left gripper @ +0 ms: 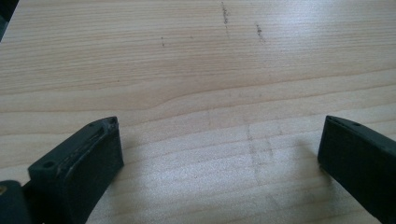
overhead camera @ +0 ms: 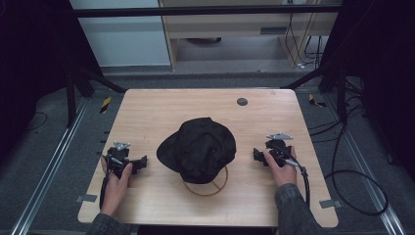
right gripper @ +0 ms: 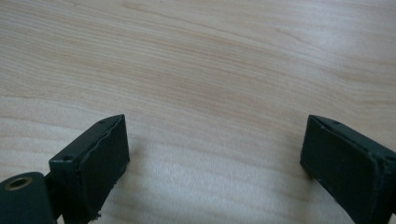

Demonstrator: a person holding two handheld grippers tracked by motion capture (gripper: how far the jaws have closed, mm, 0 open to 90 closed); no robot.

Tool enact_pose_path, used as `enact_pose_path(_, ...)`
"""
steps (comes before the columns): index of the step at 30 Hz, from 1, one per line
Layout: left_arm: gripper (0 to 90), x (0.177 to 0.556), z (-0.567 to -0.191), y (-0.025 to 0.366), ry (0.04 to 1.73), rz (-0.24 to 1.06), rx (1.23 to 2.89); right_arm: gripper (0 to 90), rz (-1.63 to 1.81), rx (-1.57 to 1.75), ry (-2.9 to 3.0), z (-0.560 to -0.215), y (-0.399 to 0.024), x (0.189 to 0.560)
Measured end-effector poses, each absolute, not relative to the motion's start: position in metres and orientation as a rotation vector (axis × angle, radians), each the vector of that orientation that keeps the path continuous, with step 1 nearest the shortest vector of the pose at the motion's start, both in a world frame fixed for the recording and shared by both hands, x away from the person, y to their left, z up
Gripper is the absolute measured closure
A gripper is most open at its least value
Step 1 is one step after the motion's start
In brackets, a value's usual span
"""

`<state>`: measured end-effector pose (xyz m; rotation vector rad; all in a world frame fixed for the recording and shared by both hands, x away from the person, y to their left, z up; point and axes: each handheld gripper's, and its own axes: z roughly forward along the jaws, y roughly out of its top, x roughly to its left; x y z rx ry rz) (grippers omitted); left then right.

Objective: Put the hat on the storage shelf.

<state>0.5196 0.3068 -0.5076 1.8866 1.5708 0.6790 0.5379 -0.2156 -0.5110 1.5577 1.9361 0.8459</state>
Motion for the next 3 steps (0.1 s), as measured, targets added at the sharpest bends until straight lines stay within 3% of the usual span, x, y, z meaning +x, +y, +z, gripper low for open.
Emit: enact_pose_path(3,0.0,0.5211,-0.5077,0.3067,1.573,0.680,1.885,7.0,0.854,1.552,1.950,-0.5112,-0.2155,0.5277)
